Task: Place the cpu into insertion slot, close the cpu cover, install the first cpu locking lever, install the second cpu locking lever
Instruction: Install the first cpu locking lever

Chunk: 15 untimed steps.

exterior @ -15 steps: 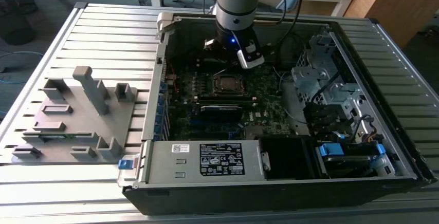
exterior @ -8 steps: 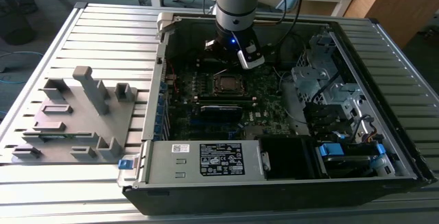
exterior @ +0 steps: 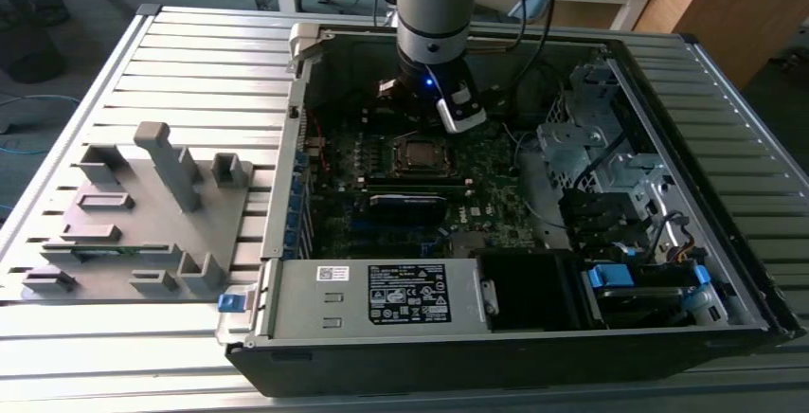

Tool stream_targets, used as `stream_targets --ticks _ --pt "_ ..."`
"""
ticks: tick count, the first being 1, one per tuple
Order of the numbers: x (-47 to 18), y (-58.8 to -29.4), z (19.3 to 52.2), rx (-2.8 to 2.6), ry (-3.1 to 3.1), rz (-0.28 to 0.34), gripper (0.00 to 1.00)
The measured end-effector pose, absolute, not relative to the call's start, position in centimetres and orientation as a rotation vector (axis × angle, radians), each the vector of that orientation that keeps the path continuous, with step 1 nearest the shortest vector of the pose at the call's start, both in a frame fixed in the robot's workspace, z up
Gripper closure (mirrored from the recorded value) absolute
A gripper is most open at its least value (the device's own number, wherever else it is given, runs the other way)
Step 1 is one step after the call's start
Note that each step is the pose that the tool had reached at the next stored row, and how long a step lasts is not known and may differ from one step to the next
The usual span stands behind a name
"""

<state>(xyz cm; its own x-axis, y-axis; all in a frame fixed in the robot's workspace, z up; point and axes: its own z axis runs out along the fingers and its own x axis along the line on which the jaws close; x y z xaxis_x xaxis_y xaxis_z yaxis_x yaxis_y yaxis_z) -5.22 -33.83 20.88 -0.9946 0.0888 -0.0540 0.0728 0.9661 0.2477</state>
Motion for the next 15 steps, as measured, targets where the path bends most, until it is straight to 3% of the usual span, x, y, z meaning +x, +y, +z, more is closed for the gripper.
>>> stream_targets --ticks 10,15 --pt "-5.22 -33.56 20.60 0.229 3.037 0.369 0.90" --pt "-5.22 -33.47 20.52 0.276 3.031 0.329 0.90"
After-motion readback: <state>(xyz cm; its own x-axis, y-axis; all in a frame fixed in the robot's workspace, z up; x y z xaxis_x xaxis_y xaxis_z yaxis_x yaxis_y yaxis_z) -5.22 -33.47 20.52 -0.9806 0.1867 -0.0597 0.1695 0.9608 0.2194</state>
